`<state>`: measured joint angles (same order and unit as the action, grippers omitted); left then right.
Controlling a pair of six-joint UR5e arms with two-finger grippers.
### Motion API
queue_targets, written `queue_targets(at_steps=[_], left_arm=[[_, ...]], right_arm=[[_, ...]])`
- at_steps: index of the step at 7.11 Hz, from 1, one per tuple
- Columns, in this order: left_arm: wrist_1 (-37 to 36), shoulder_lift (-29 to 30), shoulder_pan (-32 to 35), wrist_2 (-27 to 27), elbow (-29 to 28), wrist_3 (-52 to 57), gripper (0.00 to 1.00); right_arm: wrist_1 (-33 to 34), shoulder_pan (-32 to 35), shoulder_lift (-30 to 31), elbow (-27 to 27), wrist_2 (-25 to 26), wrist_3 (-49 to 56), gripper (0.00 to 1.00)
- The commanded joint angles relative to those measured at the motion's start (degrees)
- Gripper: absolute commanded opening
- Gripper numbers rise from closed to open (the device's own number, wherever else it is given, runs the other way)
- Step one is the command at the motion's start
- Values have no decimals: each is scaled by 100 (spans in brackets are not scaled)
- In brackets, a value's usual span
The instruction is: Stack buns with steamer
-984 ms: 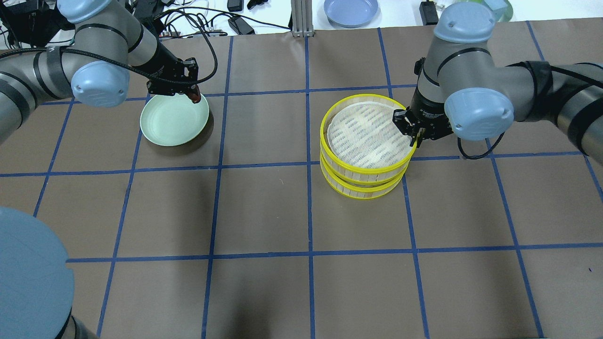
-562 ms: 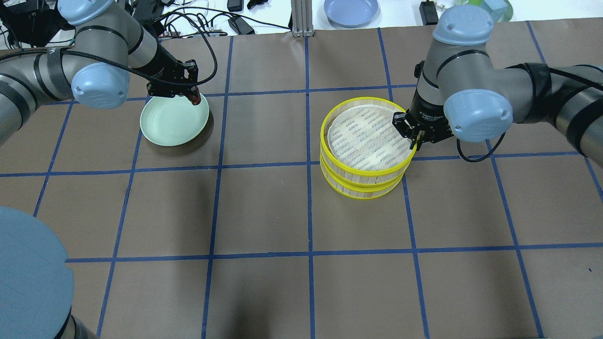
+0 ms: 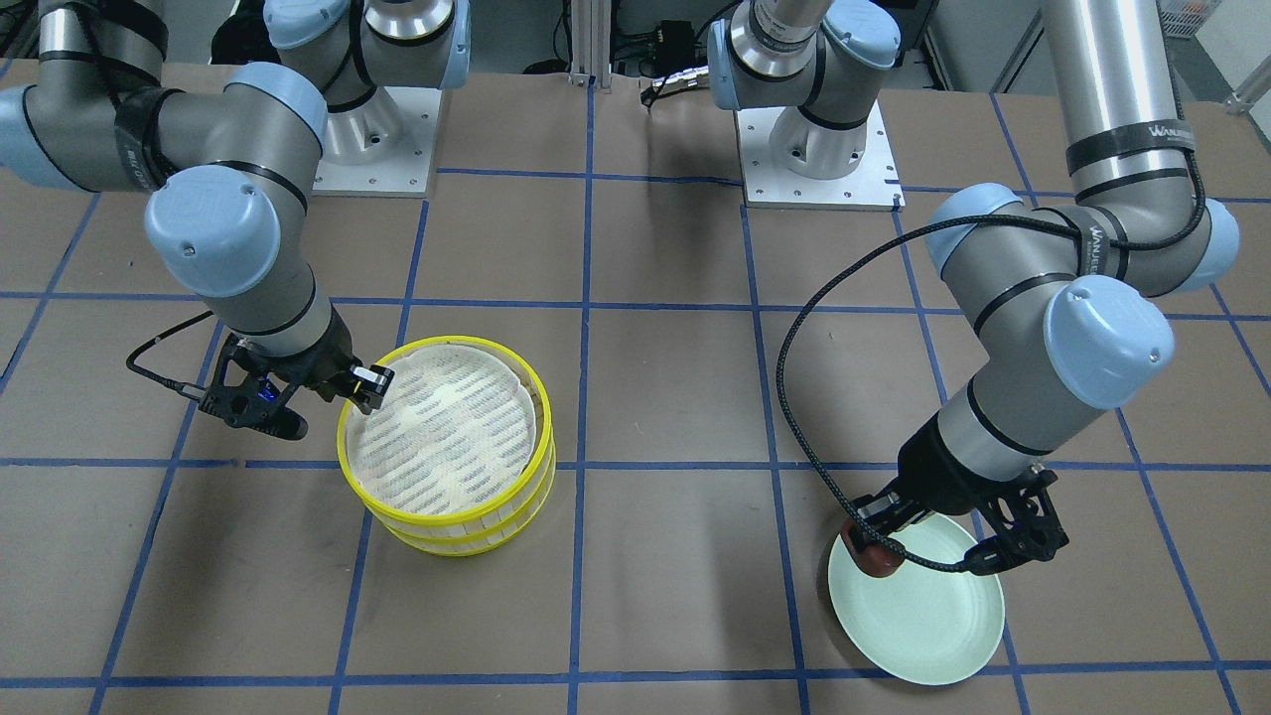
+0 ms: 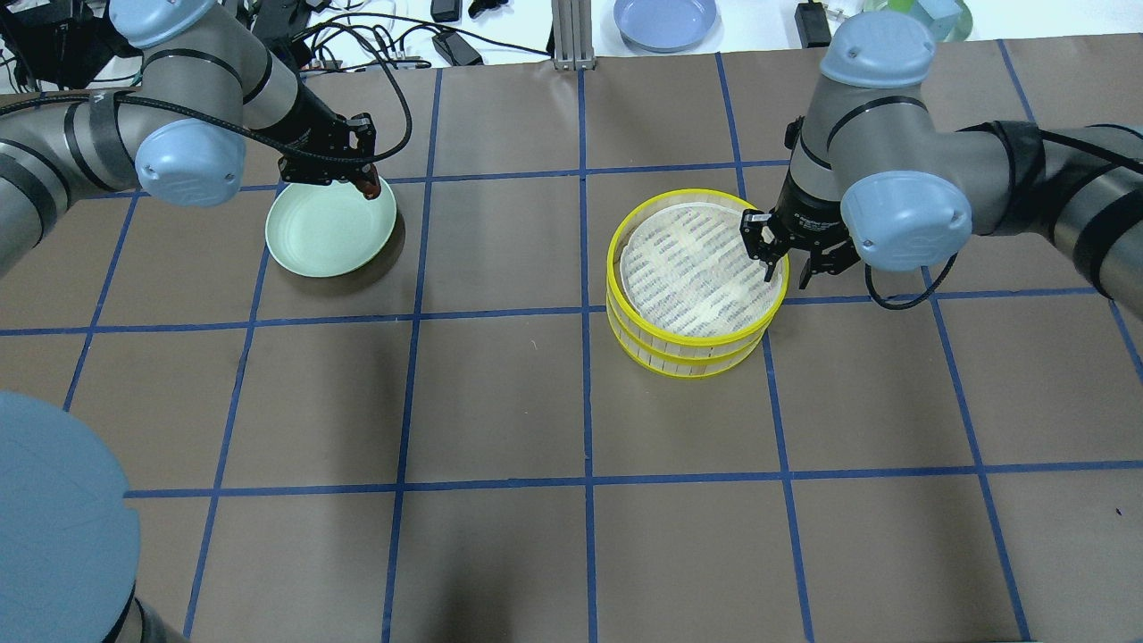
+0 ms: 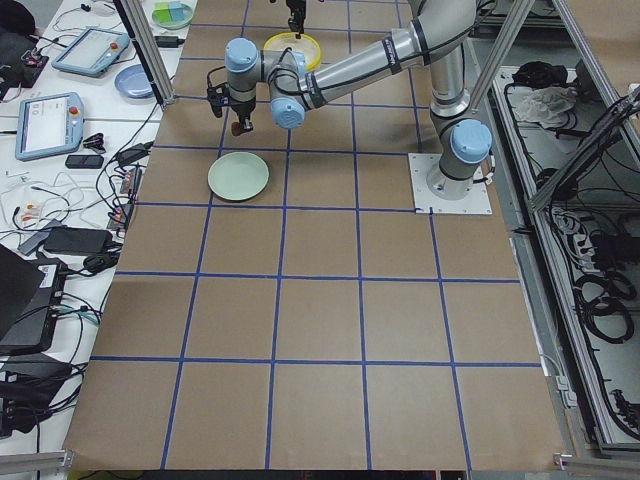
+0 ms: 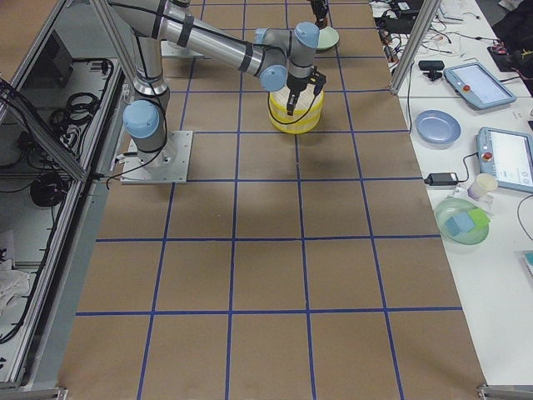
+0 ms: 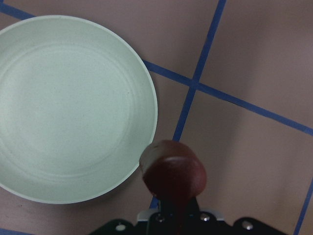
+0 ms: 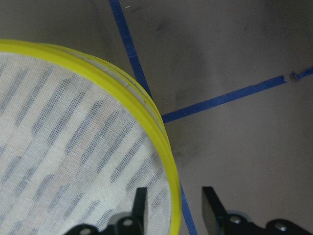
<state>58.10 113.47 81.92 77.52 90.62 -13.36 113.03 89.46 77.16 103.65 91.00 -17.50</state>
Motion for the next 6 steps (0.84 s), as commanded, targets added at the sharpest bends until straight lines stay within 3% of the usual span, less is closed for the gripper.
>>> queue_targets(at_steps=[1, 4, 5, 6], left_arm=[[-1, 0, 0, -9, 0, -9, 0], [-1, -26, 78, -226, -9, -514, 0], [-88, -61, 270, -585, -17, -1223, 0], [-141, -70, 620, -563, -61, -1561, 0]], right_arm=[[18, -95, 88, -177, 23, 123, 99], [-1927, -131, 595, -1642, -143, 142, 100], [-2491, -96, 850, -1864, -144, 264, 100], [-2601, -104, 1062, -1927, -178, 952, 100]])
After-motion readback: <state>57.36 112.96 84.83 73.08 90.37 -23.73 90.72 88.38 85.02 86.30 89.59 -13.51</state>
